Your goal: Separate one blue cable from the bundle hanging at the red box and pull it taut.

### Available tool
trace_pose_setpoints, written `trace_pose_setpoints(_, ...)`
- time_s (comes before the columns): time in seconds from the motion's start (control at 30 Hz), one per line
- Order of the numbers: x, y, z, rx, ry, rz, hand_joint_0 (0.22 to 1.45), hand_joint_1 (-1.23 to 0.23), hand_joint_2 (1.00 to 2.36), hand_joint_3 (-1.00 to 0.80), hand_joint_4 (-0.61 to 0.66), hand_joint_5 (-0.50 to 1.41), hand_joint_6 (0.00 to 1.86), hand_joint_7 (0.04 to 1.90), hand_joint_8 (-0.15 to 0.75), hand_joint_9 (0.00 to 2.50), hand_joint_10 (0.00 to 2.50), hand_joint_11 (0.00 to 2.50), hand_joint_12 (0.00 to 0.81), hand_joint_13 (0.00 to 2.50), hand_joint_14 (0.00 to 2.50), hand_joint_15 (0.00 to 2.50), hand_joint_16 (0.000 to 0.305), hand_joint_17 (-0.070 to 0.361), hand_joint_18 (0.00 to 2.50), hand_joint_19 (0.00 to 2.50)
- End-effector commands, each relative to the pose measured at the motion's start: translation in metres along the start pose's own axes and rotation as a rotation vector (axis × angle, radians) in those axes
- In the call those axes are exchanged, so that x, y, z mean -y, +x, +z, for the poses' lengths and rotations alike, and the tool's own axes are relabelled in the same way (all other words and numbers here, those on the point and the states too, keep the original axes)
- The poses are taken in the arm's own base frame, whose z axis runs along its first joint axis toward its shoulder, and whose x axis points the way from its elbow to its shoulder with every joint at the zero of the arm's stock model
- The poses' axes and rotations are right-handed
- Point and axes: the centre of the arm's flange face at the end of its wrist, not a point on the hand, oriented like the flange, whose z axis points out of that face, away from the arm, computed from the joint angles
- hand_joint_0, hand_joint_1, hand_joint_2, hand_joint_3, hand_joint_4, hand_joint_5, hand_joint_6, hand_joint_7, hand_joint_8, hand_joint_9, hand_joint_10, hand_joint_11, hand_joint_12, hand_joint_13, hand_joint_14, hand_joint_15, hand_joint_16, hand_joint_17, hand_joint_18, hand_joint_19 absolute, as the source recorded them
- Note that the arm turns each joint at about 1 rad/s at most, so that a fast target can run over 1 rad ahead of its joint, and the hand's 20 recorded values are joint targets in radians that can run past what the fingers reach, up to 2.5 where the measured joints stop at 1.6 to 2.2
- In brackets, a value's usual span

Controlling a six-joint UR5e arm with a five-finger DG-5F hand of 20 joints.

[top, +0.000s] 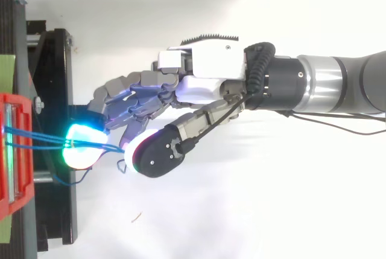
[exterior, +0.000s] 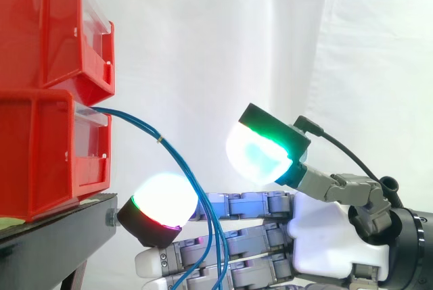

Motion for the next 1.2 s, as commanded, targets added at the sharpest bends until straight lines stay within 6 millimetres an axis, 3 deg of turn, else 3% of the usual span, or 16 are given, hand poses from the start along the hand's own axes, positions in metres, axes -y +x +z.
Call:
trace_pose_setpoints(0.0, -0.001, -0.001, 0.0, 0.001, -0.002, 0.0, 0.65, -0.66, 1.01, -0.36, 0.29, -0.18, 0.5, 0.86, 0.318, 0.44, 0.0, 0.09, 0.367, 0.54, 0.01, 0.2, 0.048, 0.107, 0.66, 0.48)
trace_pose_setpoints(0.73, -0.003, 0.008, 0.006, -0.007, -0.021, -0.005, 0.6, -0.64, 1.0, -0.44, 0.32, -0.15, 0.5, 0.94, 0.334, 0.5, 0.0, 0.13, 0.372, 0.58, 0.01, 0.22, 0.048, 0.108, 0.69, 0.49)
trace_pose_setpoints(1.17, -0.008, 0.009, 0.009, -0.014, -0.032, -0.019, 0.55, -0.45, 1.0, -0.5, 0.31, -0.14, 0.5, 0.94, 0.345, 0.54, 0.0, 0.13, 0.382, 0.61, 0.01, 0.24, 0.05, 0.112, 0.71, 0.5)
